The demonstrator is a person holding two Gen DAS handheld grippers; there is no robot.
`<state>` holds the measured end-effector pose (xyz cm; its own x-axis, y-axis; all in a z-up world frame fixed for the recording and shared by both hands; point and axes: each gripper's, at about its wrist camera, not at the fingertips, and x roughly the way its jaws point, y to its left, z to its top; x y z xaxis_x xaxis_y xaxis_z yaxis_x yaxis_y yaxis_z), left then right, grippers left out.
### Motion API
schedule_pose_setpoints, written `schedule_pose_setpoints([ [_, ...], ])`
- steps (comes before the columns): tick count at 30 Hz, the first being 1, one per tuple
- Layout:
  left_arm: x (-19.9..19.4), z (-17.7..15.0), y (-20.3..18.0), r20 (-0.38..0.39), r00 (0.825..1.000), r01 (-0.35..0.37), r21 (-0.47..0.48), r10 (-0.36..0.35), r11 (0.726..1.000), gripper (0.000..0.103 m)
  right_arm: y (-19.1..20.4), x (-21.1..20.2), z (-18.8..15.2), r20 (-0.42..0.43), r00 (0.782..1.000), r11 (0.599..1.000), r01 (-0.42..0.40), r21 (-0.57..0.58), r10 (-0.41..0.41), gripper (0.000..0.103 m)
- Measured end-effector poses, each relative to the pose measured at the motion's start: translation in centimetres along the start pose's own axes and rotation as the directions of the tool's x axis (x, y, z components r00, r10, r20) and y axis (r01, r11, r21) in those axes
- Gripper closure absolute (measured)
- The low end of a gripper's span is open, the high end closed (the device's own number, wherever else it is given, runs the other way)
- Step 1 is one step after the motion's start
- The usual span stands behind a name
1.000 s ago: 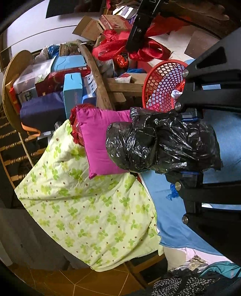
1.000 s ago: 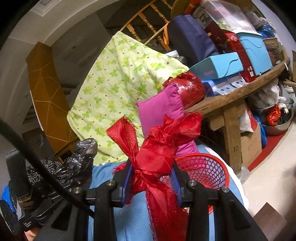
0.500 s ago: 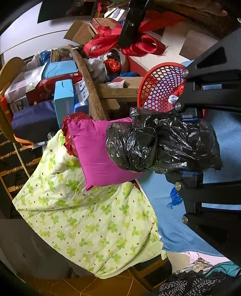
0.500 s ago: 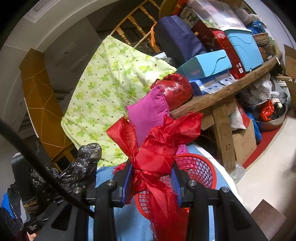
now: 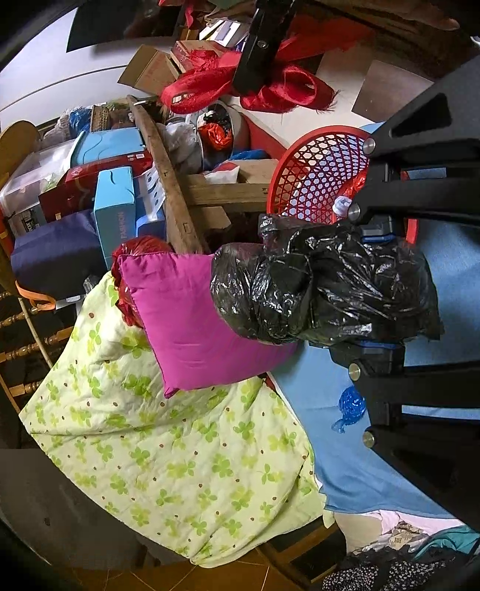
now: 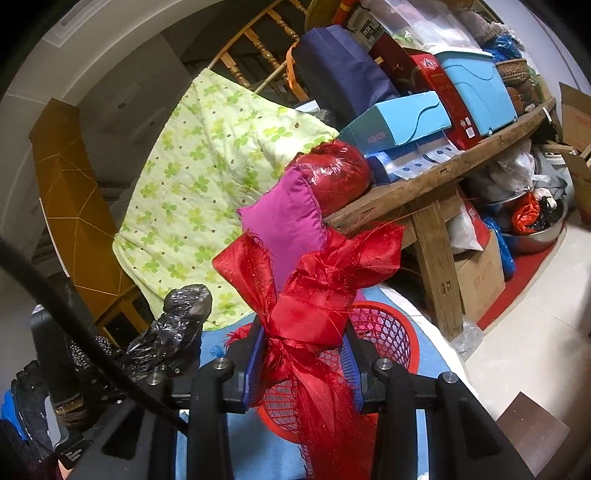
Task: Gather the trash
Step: 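Carry the black bag and red ribbon toward the red wastebasket with both tools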
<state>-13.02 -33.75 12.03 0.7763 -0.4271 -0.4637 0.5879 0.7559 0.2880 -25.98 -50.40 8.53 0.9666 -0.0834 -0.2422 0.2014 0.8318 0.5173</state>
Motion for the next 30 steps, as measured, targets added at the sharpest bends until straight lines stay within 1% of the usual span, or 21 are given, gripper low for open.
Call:
schedule_pose_setpoints([
  [10, 2.1, 0.0, 0.0, -0.023, 0.999, 0.026, -0.006, -0.026, 1.0, 0.065, -0.7, 2.1, 0.2, -0.027, 0.999, 1.0, 0.024, 0.012, -0.024, 0.063],
  [16, 3.9, -0.2, 0.1, -0.049, 0.997, 0.065, -0.026, -0.066, 0.998, 0.065, -2.0, 4.0, 0.4, -0.054, 0.998, 0.998, 0.035, 0.052, -0.032, 0.062],
  [20, 5.8, -0.2, 1.1, -0.076, 0.986, 0.142, -0.078, -0.148, 0.987, 0.064, -2.6, 5.4, 0.4, -0.072, 0.997, 0.996, 0.034, 0.082, -0.028, 0.061],
  [21, 6.6, -0.3, 1.6, -0.088, 0.976, 0.191, -0.107, -0.201, 0.976, 0.064, -2.7, 5.7, 0.3, -0.073, 0.997, 0.995, 0.033, 0.09, -0.027, 0.061],
  [25, 8.6, -0.5, 2.5, -0.093, 0.953, 0.272, -0.164, -0.29, 0.948, 0.063, -3.3, 7.5, -0.5, -0.067, 0.997, 0.99, 0.049, 0.132, -0.04, 0.061],
  [26, 8.9, -0.5, 2.7, -0.089, 0.943, 0.304, -0.17, -0.322, 0.937, 0.061, -3.4, 8.0, -0.7, -0.066, 0.997, 0.988, 0.056, 0.141, -0.047, 0.058],
  [27, 9.3, -0.5, 2.8, -0.09, 0.938, 0.317, -0.173, -0.335, 0.933, 0.054, -3.6, 8.5, -1.0, -0.066, 0.996, 0.986, 0.062, 0.155, -0.052, 0.05],
  [28, 9.4, -0.6, 2.9, -0.084, 0.937, 0.322, -0.174, -0.34, 0.931, 0.048, -3.7, 8.7, -1.3, -0.064, 0.997, 0.984, 0.062, 0.169, -0.052, 0.044],
  [29, 9.4, -0.6, 3.0, -0.077, 0.937, 0.323, -0.173, -0.34, 0.93, 0.036, -3.8, 9.0, -1.6, -0.062, 0.997, 0.982, 0.061, 0.18, -0.05, 0.041],
  [30, 9.2, -0.7, 3.2, -0.063, 0.942, 0.316, -0.172, -0.331, 0.933, 0.031, -3.9, 9.3, -2.0, -0.056, 0.997, 0.98, 0.061, 0.189, -0.051, 0.038],
])
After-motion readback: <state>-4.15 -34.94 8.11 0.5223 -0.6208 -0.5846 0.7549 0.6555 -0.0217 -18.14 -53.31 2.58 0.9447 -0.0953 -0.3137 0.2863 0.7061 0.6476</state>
